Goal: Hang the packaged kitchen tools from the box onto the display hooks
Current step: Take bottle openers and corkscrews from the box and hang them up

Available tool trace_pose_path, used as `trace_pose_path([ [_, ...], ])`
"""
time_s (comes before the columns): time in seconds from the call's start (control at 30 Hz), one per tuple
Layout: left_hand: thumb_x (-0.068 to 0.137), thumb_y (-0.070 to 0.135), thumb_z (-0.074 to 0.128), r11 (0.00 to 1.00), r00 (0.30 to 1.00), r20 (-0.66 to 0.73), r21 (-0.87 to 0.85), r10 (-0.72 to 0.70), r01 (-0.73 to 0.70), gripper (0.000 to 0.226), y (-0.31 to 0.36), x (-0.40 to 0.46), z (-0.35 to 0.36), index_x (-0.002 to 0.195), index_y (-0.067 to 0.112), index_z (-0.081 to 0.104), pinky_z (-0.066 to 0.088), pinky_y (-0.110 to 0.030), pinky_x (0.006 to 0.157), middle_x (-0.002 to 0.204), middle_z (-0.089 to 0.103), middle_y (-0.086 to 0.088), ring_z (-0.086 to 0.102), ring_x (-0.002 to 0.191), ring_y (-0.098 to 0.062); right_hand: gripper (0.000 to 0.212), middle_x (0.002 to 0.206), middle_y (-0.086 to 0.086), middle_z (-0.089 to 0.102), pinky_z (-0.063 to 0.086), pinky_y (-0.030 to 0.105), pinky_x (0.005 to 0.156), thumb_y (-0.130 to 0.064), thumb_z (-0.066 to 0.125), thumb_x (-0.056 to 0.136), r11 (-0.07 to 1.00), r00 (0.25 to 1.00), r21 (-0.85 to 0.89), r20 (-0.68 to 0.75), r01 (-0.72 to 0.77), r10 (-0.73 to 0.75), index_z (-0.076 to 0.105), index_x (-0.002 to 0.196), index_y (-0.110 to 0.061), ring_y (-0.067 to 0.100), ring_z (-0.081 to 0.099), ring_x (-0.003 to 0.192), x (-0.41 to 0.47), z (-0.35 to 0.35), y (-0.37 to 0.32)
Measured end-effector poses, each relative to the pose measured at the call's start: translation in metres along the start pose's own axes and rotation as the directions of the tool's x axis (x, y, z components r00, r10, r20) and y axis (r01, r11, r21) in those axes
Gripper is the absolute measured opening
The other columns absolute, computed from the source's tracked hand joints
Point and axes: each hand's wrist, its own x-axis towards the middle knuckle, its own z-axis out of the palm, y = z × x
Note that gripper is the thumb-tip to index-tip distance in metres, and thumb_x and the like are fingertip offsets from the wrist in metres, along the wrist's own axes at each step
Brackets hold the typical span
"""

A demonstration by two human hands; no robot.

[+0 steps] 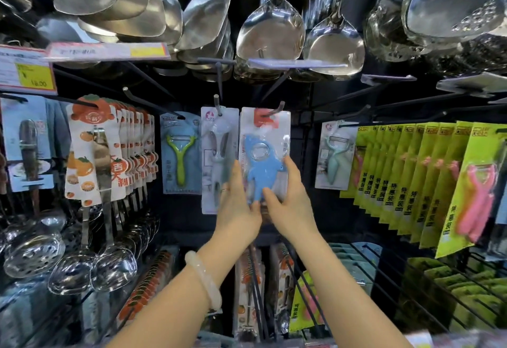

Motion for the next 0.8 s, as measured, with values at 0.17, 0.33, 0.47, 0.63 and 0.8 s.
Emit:
trace_pose_path([
  [0.17,0.088,0.012,0.058,0.994,0.998,0.044,0.098,-0.044,0.039,0.079,-0.017,0.030,0.008,0.151,0.025,0.013,0.035,-0.033,0.105,0.141,0.041,-0.006,0.038,0.132,-0.025,0.081,0.129,0.012,0.039,0.045,0.030,0.079,-0.010,0.053,0.091,0.993,1.000,-0.113,0.008,-0.025,0.026,0.003,0.151,-0.028,0.019,0.050,0.092,0.029,0.018,0.010],
  [0.33,0.091,0.016,0.055,0.943,0.990,0.081,0.323,-0.114,0.082,0.074,-0.020,0.032,0.010,0.150,0.010,0.011,0.030,-0.037,0.108,0.143,0.032,-0.020,0.032,0.134,-0.032,0.085,0.136,0.019,0.033,0.040,0.037,0.099,-0.010,0.056,0.090,0.971,0.999,-0.236,0.005,-0.041,0.044,-0.001,0.151,-0.024,0.032,0.043,0.119,0.031,0.024,0.019],
  [0.47,0.091,0.017,0.055,0.757,0.956,0.209,0.653,-0.206,0.021,0.083,-0.022,0.010,0.014,0.151,0.011,-0.001,0.020,-0.038,0.115,0.156,0.008,-0.015,0.013,0.143,-0.030,0.074,0.145,0.018,0.025,0.030,0.039,0.103,-0.015,0.054,0.092,0.867,0.994,-0.497,0.070,-0.032,0.078,0.009,0.151,-0.018,0.035,0.030,0.129,0.003,0.020,0.034],
  [0.63,0.093,0.021,0.051,0.628,0.922,0.372,0.744,-0.109,-0.226,0.077,-0.021,-0.034,0.028,0.151,0.013,0.001,0.013,-0.044,0.116,0.157,-0.001,-0.017,0.006,0.145,-0.033,0.069,0.153,0.015,0.017,0.023,0.041,0.111,-0.017,0.052,0.092,0.618,0.978,-0.785,0.152,0.034,0.140,0.014,0.150,-0.018,0.032,0.018,0.140,-0.046,-0.005,0.047],
  [0.8,0.092,0.024,0.051,0.654,0.884,0.467,0.669,-0.001,-0.353,0.077,-0.015,-0.094,0.058,0.151,0.015,0.002,0.013,-0.043,0.116,0.158,0.002,-0.014,0.014,0.143,-0.032,0.074,0.112,0.026,0.060,0.052,0.049,0.081,-0.010,0.085,0.051,0.605,0.998,-0.794,0.059,0.061,-0.022,0.059,0.119,-0.002,0.044,0.061,0.102,-0.115,-0.033,0.073],
])
